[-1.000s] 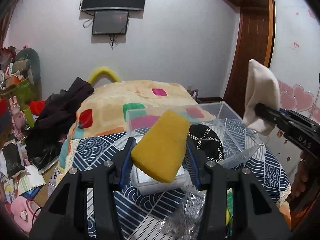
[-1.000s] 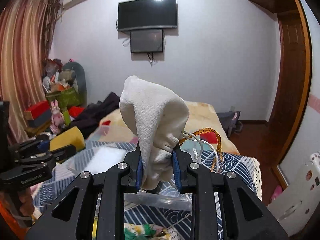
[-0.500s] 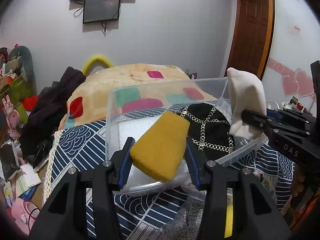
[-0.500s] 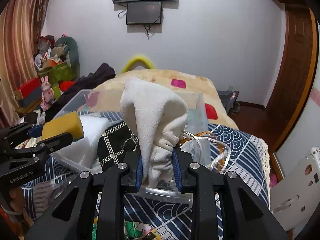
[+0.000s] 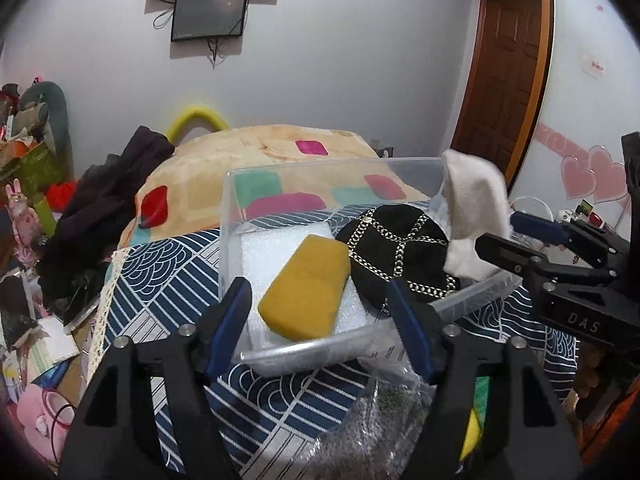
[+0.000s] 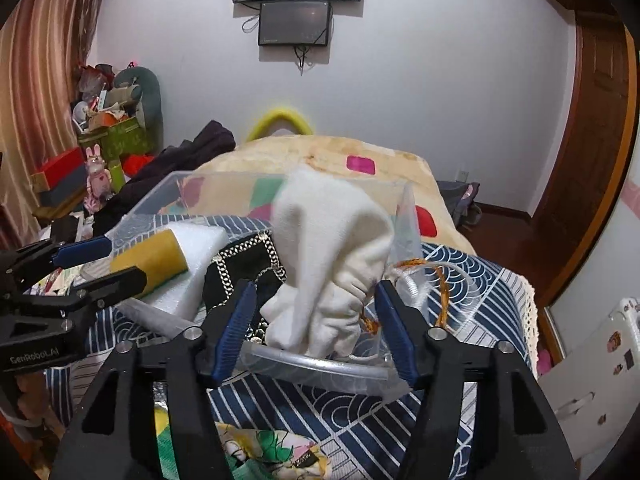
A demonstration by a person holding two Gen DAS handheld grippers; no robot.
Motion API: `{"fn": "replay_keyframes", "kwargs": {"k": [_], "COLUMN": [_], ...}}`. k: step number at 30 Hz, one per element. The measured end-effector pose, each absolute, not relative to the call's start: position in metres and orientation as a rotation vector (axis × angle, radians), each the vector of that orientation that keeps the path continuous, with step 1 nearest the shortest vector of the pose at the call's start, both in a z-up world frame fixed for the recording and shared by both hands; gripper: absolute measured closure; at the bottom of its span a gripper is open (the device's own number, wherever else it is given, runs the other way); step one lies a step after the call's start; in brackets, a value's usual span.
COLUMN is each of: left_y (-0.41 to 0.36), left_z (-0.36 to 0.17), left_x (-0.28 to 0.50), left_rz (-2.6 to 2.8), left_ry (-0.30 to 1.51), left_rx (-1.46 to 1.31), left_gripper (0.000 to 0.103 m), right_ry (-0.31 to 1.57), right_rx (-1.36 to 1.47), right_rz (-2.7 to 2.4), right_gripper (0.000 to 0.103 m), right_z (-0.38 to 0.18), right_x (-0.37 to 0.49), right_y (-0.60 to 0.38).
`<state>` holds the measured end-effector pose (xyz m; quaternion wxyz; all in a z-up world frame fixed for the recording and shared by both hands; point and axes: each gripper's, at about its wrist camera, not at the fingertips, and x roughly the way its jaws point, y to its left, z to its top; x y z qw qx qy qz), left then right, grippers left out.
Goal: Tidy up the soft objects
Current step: 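Place the sponge into the box with the left tool while the right tool places the cloth in, then grasp the bagged gray glove with the left tool while the right tool grasps the green glove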
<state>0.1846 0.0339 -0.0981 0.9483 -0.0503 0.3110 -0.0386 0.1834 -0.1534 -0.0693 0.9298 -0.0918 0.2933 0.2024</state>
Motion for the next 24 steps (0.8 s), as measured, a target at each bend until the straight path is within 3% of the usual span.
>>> {"fn": "replay_keyframes", "kwargs": {"k": [3, 12, 18, 24], "left_y": [0.034, 0.037, 0.040, 0.041], "left_z": [-0.092, -0.071, -0.076, -0.095], "left_x": [0.177, 0.141, 0.128, 0.117], "left_rz": [-0.093, -0.053, -0.039, -0.022], "left_ry": [0.632, 0.567, 0.587, 0.641], "left_rx": [-0.121, -0.127, -0.140, -0.137], "left_gripper": [0.029, 0.008, 0.007, 0.007], "right_ry": [0.575, 0.489, 0.488, 0.570], "right_rx": [-0.175, -0.147, -0.112, -0.111], "right_rz": [0.419, 0.422, 0.450, 0.468], "right_gripper": [0.026, 0.021, 0.013, 0.013], "right_z": [-0.062, -0.042, -0.047, -0.076], "right_x": [0.178, 0.149, 0.131, 0.121], "right_y": [-0.158, -0.166, -0.166, -0.159]}}
